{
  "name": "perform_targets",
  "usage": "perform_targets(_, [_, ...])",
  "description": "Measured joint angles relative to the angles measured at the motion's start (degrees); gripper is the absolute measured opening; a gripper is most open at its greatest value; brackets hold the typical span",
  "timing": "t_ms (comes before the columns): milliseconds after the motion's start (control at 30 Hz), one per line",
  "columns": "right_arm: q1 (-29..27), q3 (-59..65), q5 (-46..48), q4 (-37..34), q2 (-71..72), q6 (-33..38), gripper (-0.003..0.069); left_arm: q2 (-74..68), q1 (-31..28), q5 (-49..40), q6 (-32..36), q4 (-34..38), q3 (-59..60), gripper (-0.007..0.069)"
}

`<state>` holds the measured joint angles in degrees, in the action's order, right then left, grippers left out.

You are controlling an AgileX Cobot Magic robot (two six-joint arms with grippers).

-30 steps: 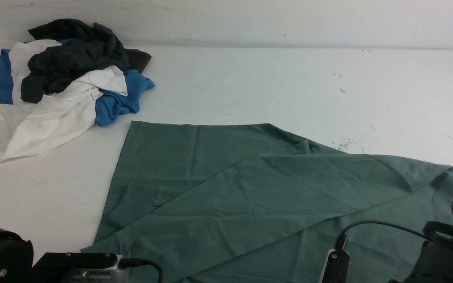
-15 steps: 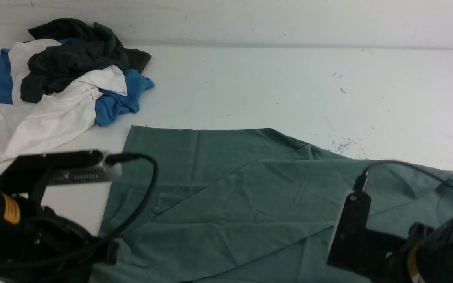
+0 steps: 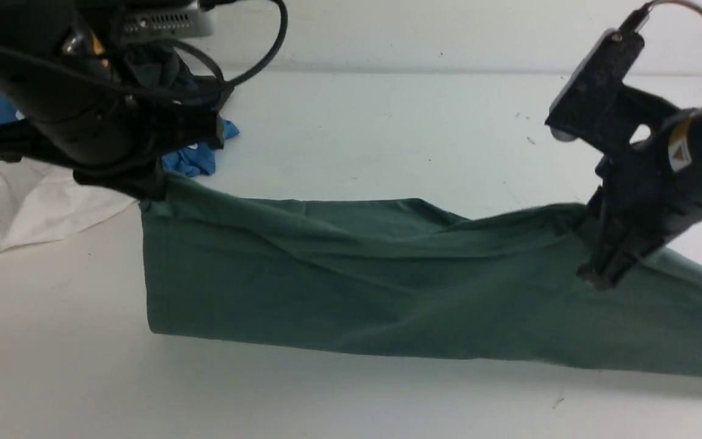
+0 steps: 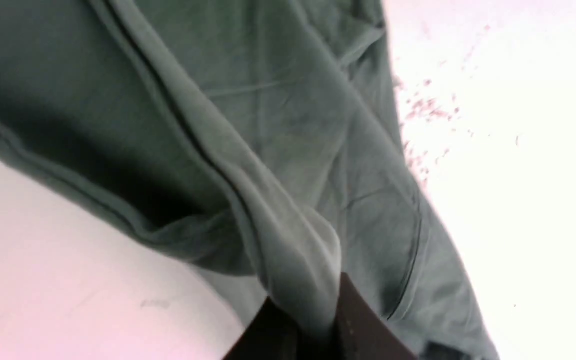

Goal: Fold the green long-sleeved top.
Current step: Use both arms to drag the lower edge of the fabric forward and fold it over the upper edge

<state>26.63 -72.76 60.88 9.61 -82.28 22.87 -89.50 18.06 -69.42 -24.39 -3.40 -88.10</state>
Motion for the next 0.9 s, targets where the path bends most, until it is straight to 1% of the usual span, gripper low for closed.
perform_targets(67, [-2.01, -2.81, -0.1, -1.38, -4.05, 1.67, 0.0027, -4.77, -2.49, 0.0, 1.34, 1.88, -4.65, 0.0017])
perform_targets(100, [-2.2, -3.12, -0.15, -1.63, -4.46, 1.81, 0.0027, -5.24, -2.49, 0.0, 1.34, 2.09, -5.12, 0.0017])
perform_targets(167, [-4.48, -7.71, -0.78, -2.65, -10.47, 2.76, 0.0027, -11.83, -5.67, 0.0, 2.76, 4.75, -10.76, 0.0017])
perform_targets(300, [-6.34, -14.5, -2.26, -3.09, -18.34, 3.22, 0.0027, -20.15, -9.14, 0.0, 3.14, 7.81, -18.15, 0.0017])
perform_targets(333, [-6.5, -14.87, -2.34, -3.15, -19.22, 3.27, 0.0027, -21.06, -9.29, 0.0, 3.14, 7.95, -18.51, 0.0017])
perform_targets(433, [-7.59, -21.23, -3.28, -3.4, -26.87, 3.73, 0.0027, -28.78, -11.44, 0.11, 3.2, 10.6, -24.71, 0.0017])
perform_targets(467, [-7.63, -21.56, -3.33, -3.4, -26.87, 3.73, 0.0027, -28.78, -11.54, 0.11, 3.2, 10.72, -25.05, 0.0017])
perform_targets(567, [-7.87, -27.08, -5.41, -3.07, -34.47, 4.1, 0.0027, -35.96, -12.55, 0.55, 3.31, 11.29, -30.78, 0.0017])
perform_targets(700, [-7.87, -29.97, -8.24, -2.68, -38.85, 4.05, 0.0027, -40.08, -12.96, 1.78, 3.31, 11.16, -33.92, 0.0017])
perform_targets(800, [-7.87, -31.33, -11.64, -2.68, -42.27, 1.75, 0.0027, -42.88, -13.15, 3.15, 3.31, 10.94, -35.4, 0.0017])
perform_targets(900, [-7.87, -31.38, -14.19, -2.68, -44.51, -1.3, 0.0051, -44.4, -13.15, 3.62, 3.31, 10.67, -35.49, 0.002])
